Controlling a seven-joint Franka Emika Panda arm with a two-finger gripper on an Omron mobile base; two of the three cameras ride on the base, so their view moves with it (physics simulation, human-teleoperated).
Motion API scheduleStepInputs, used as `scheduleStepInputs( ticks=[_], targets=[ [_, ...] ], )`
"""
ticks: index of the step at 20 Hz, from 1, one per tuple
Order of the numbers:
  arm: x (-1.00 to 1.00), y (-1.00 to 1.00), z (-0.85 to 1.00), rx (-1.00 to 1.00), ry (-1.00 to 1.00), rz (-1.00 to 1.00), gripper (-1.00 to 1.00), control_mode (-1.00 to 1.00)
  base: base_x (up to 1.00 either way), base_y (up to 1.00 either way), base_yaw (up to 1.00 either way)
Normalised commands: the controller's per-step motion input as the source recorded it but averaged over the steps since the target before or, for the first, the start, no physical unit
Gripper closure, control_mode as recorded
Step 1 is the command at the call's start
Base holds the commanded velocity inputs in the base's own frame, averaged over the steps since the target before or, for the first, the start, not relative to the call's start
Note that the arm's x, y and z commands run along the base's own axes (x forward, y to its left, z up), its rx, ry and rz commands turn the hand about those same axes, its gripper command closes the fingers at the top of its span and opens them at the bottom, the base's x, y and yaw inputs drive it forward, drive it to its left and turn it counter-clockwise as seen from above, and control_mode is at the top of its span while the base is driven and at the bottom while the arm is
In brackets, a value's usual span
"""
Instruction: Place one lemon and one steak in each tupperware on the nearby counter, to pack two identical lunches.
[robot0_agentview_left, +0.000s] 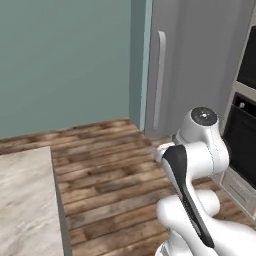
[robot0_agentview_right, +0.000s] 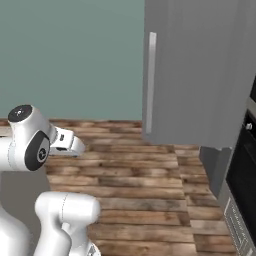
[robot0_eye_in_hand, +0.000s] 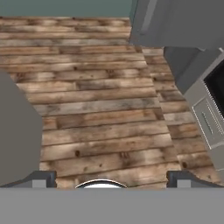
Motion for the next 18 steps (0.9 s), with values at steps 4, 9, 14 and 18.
scheduleStepInputs(
  ticks=[4, 9, 14, 18],
  targets=[
    [0.00, 0.00, 0.00, 0.00, 0.00, 0.00, -1.00, 1.00, 1.00, 0.00, 0.00],
    [0.00, 0.00, 0.00, 0.00, 0.00, 0.00, -1.00, 1.00, 1.00, 0.00, 0.00],
    [0.00, 0.00, 0.00, 0.00, 0.00, 0.00, -1.00, 1.00, 1.00, 0.00, 0.00],
    [0.00, 0.00, 0.00, 0.00, 0.00, 0.00, -1.00, 1.00, 1.00, 0.00, 0.00]
  ],
)
